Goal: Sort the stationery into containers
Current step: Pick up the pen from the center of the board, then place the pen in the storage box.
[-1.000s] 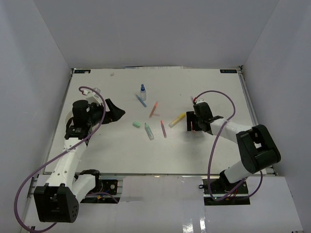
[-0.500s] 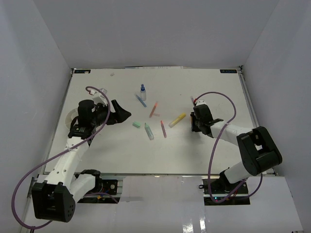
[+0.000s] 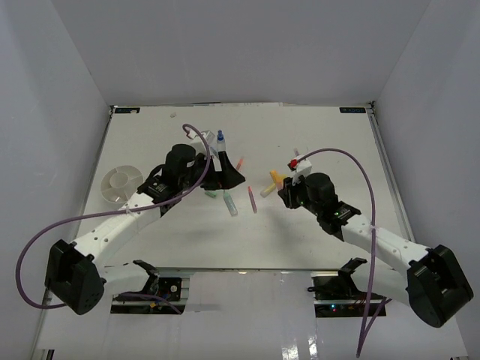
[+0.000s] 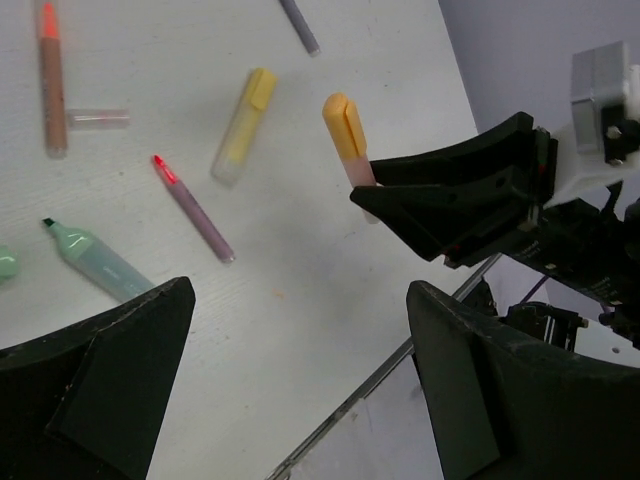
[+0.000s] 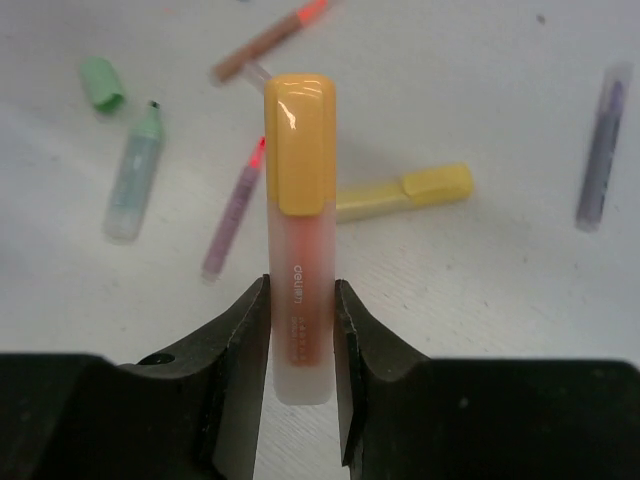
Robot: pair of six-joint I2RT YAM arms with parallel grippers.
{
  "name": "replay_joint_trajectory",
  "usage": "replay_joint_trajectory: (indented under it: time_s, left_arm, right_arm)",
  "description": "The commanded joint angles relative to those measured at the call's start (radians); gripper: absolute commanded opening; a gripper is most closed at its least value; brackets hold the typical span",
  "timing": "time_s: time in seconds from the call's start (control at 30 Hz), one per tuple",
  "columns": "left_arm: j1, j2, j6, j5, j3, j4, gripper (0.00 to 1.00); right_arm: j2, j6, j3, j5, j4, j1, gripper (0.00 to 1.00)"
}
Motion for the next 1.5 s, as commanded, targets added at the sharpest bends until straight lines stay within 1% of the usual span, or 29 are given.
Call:
replay_joint_trajectory:
  time_s: [0.0,0.13,0.17,0.27,0.3,0.4,0.43,0.5,0.6,0.63,0.73,0.77,0.87,0.97,1.0,1.07,1.1,1.13,1.17,1.27,1.3,1.37,1.4,1.47]
  left_arm:
    - [-0.067,0.047,-0.056,-0.119,0.080,0.017,0.98]
    - [-0.141,0.135,-0.071,-0.177,0.172,0.019,0.94]
    - [-0.149,0.159,-0.080,-0.188,0.183,0.020,0.92]
    - [-0.166,0.187,-0.088,-0.214,0.226,0.019,0.89]
    - [-0.170,0.202,-0.090,-0.217,0.235,0.017,0.86]
    - [-0.186,0.225,-0.091,-0.223,0.268,0.019,0.82]
    - [-0.193,0.231,-0.091,-0.223,0.275,0.019,0.78]
    - [-0.201,0.242,-0.088,-0.223,0.289,0.017,0.74]
    - [-0.215,0.258,-0.087,-0.222,0.292,0.019,0.64]
    - [-0.219,0.262,-0.088,-0.219,0.292,0.017,0.55]
    - [-0.226,0.264,-0.088,-0.210,0.291,0.017,0.43]
    - [-0.227,0.261,-0.090,-0.208,0.291,0.019,0.34]
    - [-0.229,0.253,-0.085,-0.208,0.289,0.016,0.24]
    - [-0.229,0.244,-0.068,-0.235,0.292,-0.001,0.20]
    - [-0.229,0.238,-0.053,-0.246,0.295,-0.009,0.19]
    - [-0.229,0.230,-0.028,-0.304,0.309,-0.045,0.19]
    - [-0.229,0.221,0.004,-0.352,0.317,-0.066,0.19]
    - [-0.227,0.215,0.021,-0.392,0.326,-0.085,0.19]
    - [-0.224,0.209,0.037,-0.479,0.343,-0.130,0.19]
    - [-0.177,0.164,0.093,-0.590,0.357,-0.200,0.19]
    - [-0.123,0.149,0.104,-0.635,0.357,-0.213,0.19]
    - [-0.045,0.100,0.133,-0.650,0.346,-0.245,0.19]
    - [0.048,0.068,0.140,-0.651,0.338,-0.253,0.19]
    - [0.148,0.038,0.177,-0.654,0.326,-0.262,0.19]
  right_arm:
    - [-0.082,-0.070,-0.013,-0.144,0.159,0.042,0.20]
    - [-0.117,-0.103,-0.007,-0.246,0.210,0.061,0.20]
    - [-0.124,-0.103,-0.008,-0.275,0.218,0.062,0.20]
    - [-0.139,-0.103,-0.014,-0.306,0.250,0.068,0.21]
    - [-0.142,-0.103,-0.016,-0.312,0.254,0.070,0.21]
    - [-0.145,-0.103,-0.014,-0.313,0.261,0.073,0.22]
    - [-0.145,-0.103,-0.014,-0.313,0.264,0.073,0.22]
    - [-0.150,-0.103,-0.017,-0.313,0.270,0.073,0.22]
    - [-0.154,-0.103,-0.019,-0.316,0.276,0.073,0.23]
    - [-0.154,-0.103,-0.020,-0.315,0.276,0.073,0.23]
    - [-0.157,-0.103,-0.024,-0.310,0.282,0.073,0.23]
    - [-0.160,-0.103,-0.028,-0.306,0.287,0.073,0.24]
    - [-0.159,-0.103,-0.031,-0.304,0.294,0.073,0.26]
    - [-0.159,-0.103,-0.028,-0.298,0.287,0.073,0.43]
    - [-0.159,-0.103,-0.027,-0.292,0.284,0.073,0.62]
    - [-0.160,-0.103,-0.025,-0.268,0.267,0.073,0.83]
    - [-0.162,-0.103,-0.025,-0.263,0.264,0.073,0.98]
    - [-0.162,-0.103,-0.025,-0.254,0.259,0.073,0.93]
    - [-0.165,-0.103,-0.027,-0.235,0.247,0.073,0.90]
    - [-0.165,-0.103,-0.033,-0.200,0.230,0.073,0.90]
    - [-0.165,-0.103,-0.036,-0.197,0.230,0.071,0.90]
    - [-0.163,-0.103,-0.043,-0.186,0.230,0.071,0.90]
    - [-0.160,-0.103,-0.045,-0.185,0.230,0.071,0.90]
    - [-0.159,-0.103,-0.053,-0.171,0.230,0.071,0.90]
